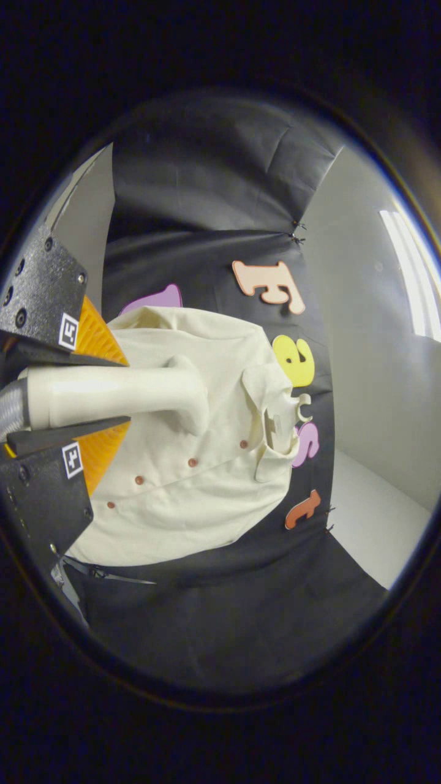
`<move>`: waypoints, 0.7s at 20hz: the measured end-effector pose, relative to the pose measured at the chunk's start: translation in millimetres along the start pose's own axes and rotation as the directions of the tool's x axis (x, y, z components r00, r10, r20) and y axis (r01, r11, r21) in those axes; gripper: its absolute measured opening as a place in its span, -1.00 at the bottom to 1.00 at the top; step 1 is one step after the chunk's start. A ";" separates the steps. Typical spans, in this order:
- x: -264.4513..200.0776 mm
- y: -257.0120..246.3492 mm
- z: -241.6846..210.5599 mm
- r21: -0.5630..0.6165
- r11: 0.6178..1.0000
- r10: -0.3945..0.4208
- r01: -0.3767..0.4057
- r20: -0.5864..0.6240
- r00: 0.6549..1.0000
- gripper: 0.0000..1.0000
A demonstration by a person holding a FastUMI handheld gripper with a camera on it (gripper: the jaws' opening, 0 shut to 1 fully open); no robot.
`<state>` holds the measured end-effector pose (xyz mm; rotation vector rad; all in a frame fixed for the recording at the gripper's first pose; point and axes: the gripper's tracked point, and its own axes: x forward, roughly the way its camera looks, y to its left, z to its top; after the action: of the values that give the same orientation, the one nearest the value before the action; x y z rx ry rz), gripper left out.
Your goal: Iron the clothes twice with a garment steamer, once on the left side and once on the right side.
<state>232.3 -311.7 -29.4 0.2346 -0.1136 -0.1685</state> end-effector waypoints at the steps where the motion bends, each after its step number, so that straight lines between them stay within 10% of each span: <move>1: -1.1 -1.9 -4.9 0.001 1.000 0.000 0.000 -0.006 1.000 -0.20; 14: -32.8 -44.3 -90.9 0.078 0.996 -0.037 0.046 -0.117 0.992 -0.19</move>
<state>205.4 -328.1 -131.0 0.3261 -0.0009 -0.1916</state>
